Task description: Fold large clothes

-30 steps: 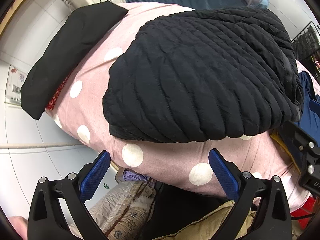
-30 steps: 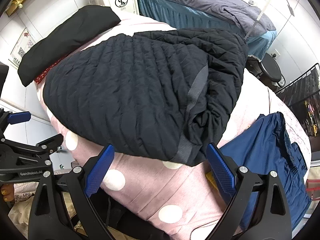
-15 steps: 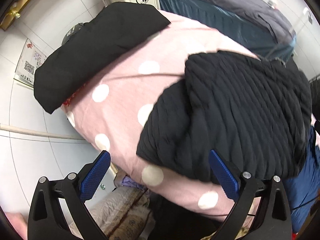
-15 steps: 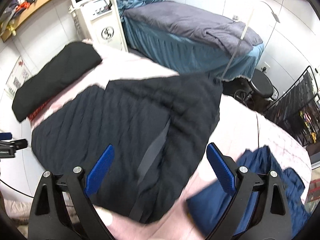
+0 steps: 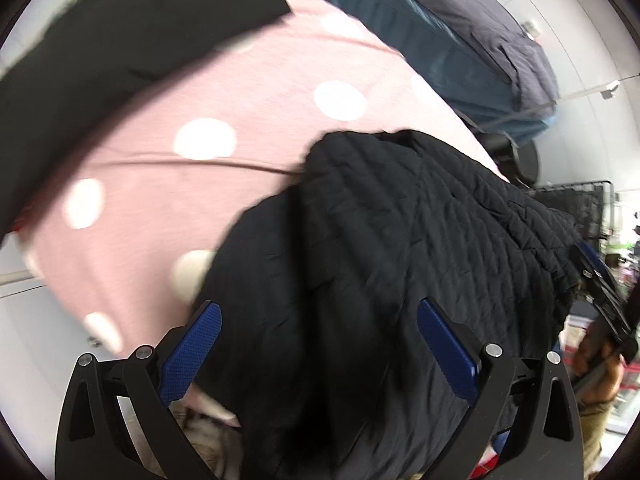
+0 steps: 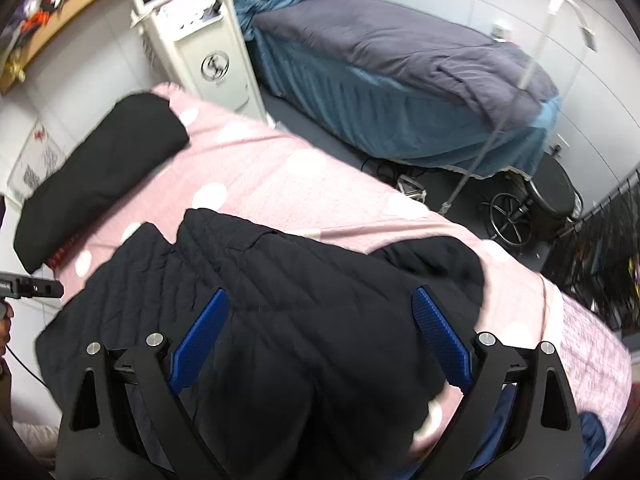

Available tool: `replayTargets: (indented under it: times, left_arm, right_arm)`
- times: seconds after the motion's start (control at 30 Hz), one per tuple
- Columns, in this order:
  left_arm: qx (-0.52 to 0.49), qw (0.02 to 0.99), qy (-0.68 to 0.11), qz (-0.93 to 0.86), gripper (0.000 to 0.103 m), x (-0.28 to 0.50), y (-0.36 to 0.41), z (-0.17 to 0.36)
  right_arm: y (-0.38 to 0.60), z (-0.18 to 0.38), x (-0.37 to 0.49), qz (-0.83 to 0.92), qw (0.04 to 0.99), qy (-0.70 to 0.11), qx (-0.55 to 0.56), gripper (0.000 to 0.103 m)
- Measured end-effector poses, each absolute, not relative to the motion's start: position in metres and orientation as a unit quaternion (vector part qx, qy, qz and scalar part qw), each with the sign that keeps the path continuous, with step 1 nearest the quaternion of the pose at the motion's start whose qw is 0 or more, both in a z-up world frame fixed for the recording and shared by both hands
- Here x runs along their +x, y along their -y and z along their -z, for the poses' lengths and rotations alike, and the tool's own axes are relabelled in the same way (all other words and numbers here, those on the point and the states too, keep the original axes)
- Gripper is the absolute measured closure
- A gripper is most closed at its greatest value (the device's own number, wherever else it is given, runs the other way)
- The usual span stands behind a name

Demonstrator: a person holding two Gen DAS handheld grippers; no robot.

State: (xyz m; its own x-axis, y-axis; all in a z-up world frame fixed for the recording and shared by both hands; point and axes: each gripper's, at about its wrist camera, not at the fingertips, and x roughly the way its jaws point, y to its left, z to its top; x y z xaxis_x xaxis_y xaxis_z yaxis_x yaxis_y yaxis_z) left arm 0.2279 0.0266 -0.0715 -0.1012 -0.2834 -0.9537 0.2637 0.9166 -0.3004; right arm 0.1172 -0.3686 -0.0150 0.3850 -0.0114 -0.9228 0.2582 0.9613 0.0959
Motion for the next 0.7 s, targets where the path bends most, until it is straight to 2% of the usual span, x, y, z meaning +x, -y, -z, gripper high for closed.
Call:
replayTargets:
  times: [0.13, 0.17, 0.2, 0.27, 0.3, 0.33, 0.4, 0.53, 0.7]
  left_arm:
    - [-0.012, 0.624, -0.749, 0.224, 0.011, 0.224, -0.003, 0.109]
    - [-0.010, 0.617, -0.752, 0.231, 0.020, 0.219, 0.002, 0.115]
    - [-0.005, 0.612, -0.754, 0.238, 0.025, 0.213, 0.007, 0.120]
    - [0.016, 0.614, -0.749, 0.247, 0.043, 0.200, 0.016, 0.122]
    - [0.033, 0.622, -0.741, 0.252, 0.046, 0.193, 0.021, 0.120]
    - [0.048, 0.629, -0.733, 0.254, 0.053, 0.187, 0.023, 0.116]
    - [0.074, 0.650, -0.706, 0.273, 0.061, 0.169, 0.029, 0.103]
    - [0.094, 0.653, -0.687, 0.306, 0.071, 0.126, 0.027, 0.083]
    - [0.152, 0.622, -0.697, 0.325, 0.073, 0.042, 0.011, 0.087]
  right_arm:
    - [0.365, 0.051, 0.136, 0.109, 0.801, -0.583, 0.086, 0.006]
    - [0.363, 0.056, 0.136, 0.113, 0.801, -0.584, 0.075, 0.006]
    - [0.360, 0.061, 0.133, 0.115, 0.802, -0.583, 0.057, 0.008]
    - [0.359, 0.067, 0.123, 0.111, 0.799, -0.589, 0.045, 0.033]
    - [0.361, 0.067, 0.116, 0.105, 0.799, -0.589, 0.059, 0.057]
    - [0.364, 0.062, 0.108, 0.099, 0.802, -0.584, 0.080, 0.073]
    - [0.366, 0.048, 0.085, 0.090, 0.808, -0.571, 0.118, 0.082]
    - [0.343, 0.017, 0.021, 0.057, 0.816, -0.555, 0.150, 0.088]
    - [0.299, 0.023, -0.068, 0.002, 0.788, -0.596, 0.155, 0.088]
